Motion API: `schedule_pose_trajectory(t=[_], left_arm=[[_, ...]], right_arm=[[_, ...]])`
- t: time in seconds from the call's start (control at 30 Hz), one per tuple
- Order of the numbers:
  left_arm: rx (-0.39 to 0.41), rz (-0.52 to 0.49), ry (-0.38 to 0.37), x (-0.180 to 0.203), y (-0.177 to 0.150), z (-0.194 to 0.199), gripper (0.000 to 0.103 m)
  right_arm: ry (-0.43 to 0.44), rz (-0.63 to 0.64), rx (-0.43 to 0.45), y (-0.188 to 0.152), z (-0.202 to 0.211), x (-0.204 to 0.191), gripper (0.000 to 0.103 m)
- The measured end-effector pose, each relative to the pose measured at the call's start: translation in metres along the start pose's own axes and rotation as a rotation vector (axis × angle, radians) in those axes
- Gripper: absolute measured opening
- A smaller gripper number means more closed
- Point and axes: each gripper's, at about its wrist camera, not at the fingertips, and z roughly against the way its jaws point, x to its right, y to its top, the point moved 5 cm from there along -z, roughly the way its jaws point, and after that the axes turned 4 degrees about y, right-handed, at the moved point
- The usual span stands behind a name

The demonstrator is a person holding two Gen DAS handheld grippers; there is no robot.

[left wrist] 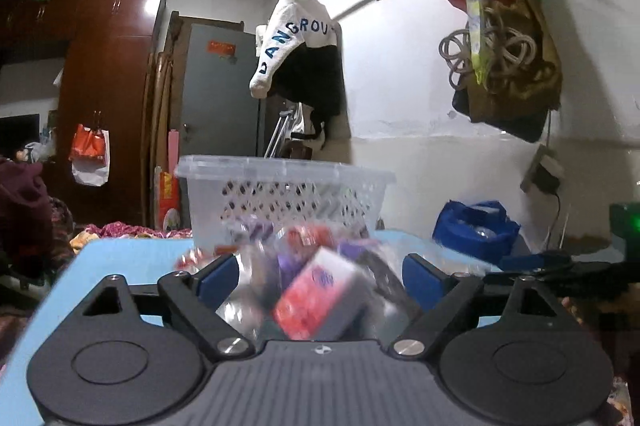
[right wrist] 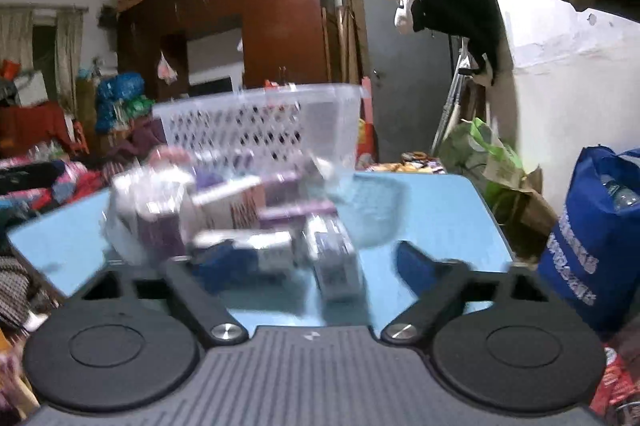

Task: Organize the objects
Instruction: 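Grasp the pink tissue pack with left tool while right tool grasps QR box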

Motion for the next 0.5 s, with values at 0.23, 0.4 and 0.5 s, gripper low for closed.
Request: schedule_pose_trajectory(t=[0.23,0.4,0.5], left_arm=[[-0.074,-0.070,0.023,0.008,-0.013,-0.024,0.091],[-0.107,-0.039,0.045,0.010,-0.012,-0.045,0.091],[-0.119,-0.059,0.050,0.015,-0.013,-0.054,0.091]], right_arm=[[0.002,0.010,-0.075,-0.010,-0.022,0.001,0.041],[0.014,-0.016,-0.037,-0.018,-0.005,-0.002,0.035],[0.008,-0.021,-0.012,-0.021,0.005,-0.002,0.035]])
